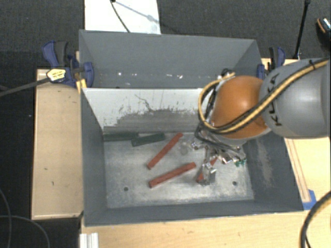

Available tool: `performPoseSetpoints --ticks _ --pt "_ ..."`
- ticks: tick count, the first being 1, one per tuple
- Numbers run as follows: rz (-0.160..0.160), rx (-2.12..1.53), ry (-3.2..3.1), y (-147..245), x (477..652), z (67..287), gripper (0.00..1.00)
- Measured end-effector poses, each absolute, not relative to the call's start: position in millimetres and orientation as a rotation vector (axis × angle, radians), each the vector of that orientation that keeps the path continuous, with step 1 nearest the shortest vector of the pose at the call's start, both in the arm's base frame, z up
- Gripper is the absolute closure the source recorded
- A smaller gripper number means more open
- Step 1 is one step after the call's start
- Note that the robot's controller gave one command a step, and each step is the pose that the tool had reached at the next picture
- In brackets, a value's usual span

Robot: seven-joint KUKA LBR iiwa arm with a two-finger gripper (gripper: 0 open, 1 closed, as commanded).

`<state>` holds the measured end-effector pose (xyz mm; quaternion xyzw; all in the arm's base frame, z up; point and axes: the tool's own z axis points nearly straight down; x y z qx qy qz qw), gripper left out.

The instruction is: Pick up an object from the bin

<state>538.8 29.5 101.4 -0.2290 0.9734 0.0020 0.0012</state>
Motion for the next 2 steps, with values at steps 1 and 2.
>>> performPoseSetpoints --ticks 1,2 --pt "0.005 -0.698 3.061 87 526.6 114 0.0" --pt "0.002 -0.58 3.092 70 503.4 68 0.0"
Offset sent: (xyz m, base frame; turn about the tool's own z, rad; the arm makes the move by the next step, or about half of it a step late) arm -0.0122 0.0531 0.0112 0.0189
